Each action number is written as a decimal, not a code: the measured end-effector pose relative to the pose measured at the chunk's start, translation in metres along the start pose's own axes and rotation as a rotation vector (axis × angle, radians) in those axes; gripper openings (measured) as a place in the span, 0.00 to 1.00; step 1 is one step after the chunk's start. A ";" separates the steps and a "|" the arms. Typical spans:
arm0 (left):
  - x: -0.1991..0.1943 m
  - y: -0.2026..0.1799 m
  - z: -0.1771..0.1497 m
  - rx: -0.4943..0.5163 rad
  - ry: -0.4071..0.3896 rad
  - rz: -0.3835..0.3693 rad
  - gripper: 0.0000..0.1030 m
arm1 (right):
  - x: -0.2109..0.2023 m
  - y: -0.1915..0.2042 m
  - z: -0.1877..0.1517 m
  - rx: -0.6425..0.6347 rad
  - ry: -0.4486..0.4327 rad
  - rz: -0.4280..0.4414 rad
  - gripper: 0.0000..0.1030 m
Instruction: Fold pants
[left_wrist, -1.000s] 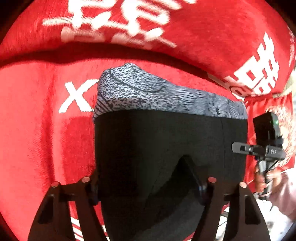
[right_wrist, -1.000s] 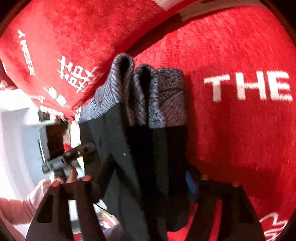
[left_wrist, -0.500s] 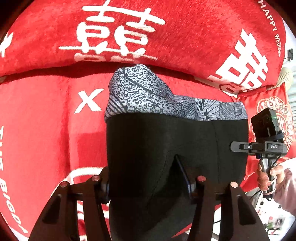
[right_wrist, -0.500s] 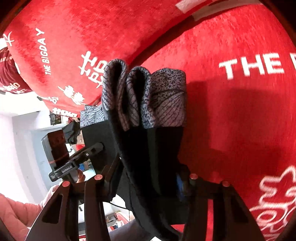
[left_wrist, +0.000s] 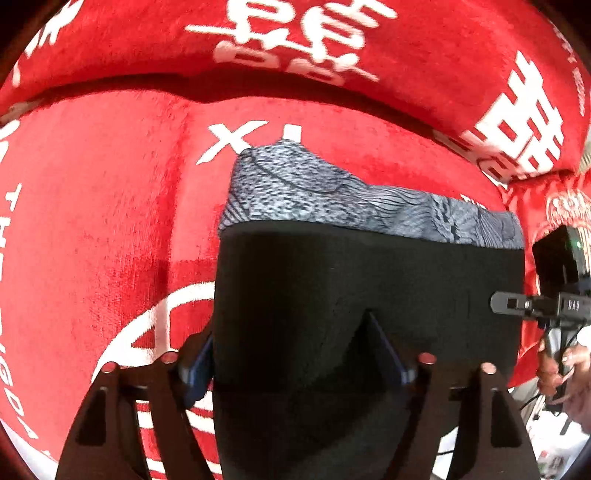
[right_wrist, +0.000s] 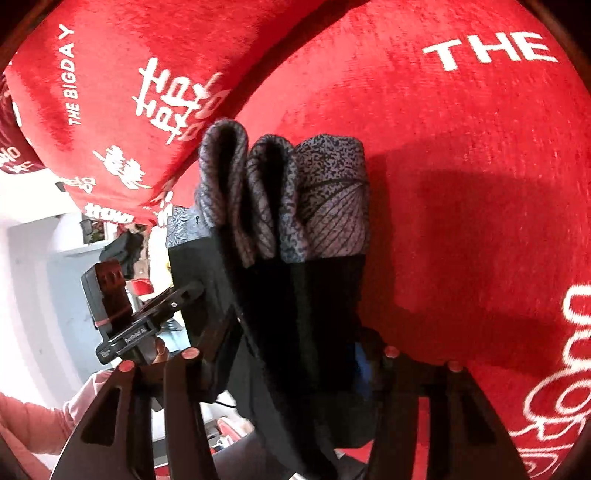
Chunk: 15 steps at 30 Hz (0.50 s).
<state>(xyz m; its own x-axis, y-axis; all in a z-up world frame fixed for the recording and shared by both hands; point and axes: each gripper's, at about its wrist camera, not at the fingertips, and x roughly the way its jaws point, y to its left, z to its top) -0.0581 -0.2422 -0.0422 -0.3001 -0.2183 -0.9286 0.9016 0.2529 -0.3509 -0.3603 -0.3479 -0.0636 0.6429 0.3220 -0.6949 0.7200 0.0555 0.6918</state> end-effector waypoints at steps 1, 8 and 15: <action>0.001 0.001 0.001 -0.001 0.001 0.009 0.85 | 0.002 0.001 0.001 -0.015 0.001 -0.026 0.62; -0.002 -0.004 0.005 0.010 0.002 0.096 0.91 | 0.000 0.008 0.002 -0.032 -0.016 -0.176 0.77; -0.039 -0.025 0.007 0.029 -0.097 0.245 0.91 | -0.029 0.040 -0.019 -0.092 -0.106 -0.421 0.77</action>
<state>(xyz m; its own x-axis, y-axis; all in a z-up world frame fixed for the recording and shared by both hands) -0.0673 -0.2463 0.0035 -0.0420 -0.2434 -0.9690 0.9526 0.2828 -0.1123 -0.3551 -0.3370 -0.0126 0.3258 0.1550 -0.9327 0.9015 0.2462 0.3558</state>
